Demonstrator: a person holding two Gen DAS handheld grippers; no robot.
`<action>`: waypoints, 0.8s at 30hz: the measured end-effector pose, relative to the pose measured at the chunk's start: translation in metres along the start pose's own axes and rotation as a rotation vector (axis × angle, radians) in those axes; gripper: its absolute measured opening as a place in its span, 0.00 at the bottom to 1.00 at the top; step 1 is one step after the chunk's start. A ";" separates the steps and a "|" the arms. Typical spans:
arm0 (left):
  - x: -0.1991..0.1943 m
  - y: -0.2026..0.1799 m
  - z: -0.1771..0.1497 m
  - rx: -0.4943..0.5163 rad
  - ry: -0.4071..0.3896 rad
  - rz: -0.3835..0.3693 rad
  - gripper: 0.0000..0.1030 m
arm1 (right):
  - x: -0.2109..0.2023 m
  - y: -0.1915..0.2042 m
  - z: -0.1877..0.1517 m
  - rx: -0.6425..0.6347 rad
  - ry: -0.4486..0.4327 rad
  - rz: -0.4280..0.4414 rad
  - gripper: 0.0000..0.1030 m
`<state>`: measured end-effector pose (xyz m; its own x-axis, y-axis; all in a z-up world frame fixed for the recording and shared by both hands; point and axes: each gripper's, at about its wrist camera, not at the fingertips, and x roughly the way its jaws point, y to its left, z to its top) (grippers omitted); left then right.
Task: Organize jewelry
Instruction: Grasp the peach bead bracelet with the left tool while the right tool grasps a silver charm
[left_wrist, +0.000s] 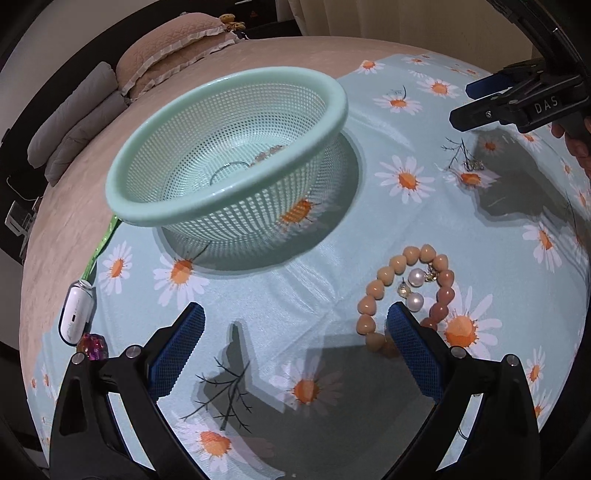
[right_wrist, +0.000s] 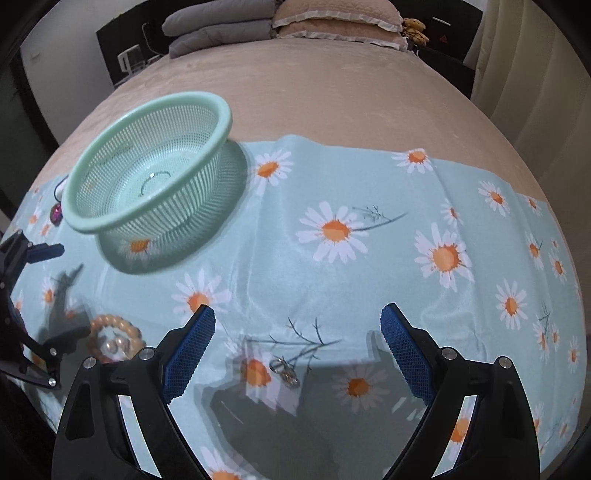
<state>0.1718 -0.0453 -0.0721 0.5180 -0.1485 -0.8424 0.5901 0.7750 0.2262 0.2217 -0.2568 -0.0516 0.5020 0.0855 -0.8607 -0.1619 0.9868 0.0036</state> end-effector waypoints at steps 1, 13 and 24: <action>0.001 -0.004 -0.001 0.014 0.004 0.002 0.94 | 0.001 -0.002 -0.006 -0.007 0.009 -0.011 0.84; 0.021 0.008 -0.016 -0.129 0.025 -0.056 0.95 | 0.018 -0.008 -0.055 -0.003 -0.030 -0.017 0.77; 0.018 0.004 -0.020 -0.147 0.001 -0.039 0.93 | 0.012 0.013 -0.077 -0.161 -0.153 0.008 0.42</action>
<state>0.1714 -0.0332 -0.0963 0.4962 -0.1799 -0.8494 0.5129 0.8501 0.1196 0.1602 -0.2532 -0.1010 0.6216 0.1252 -0.7733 -0.2935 0.9525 -0.0817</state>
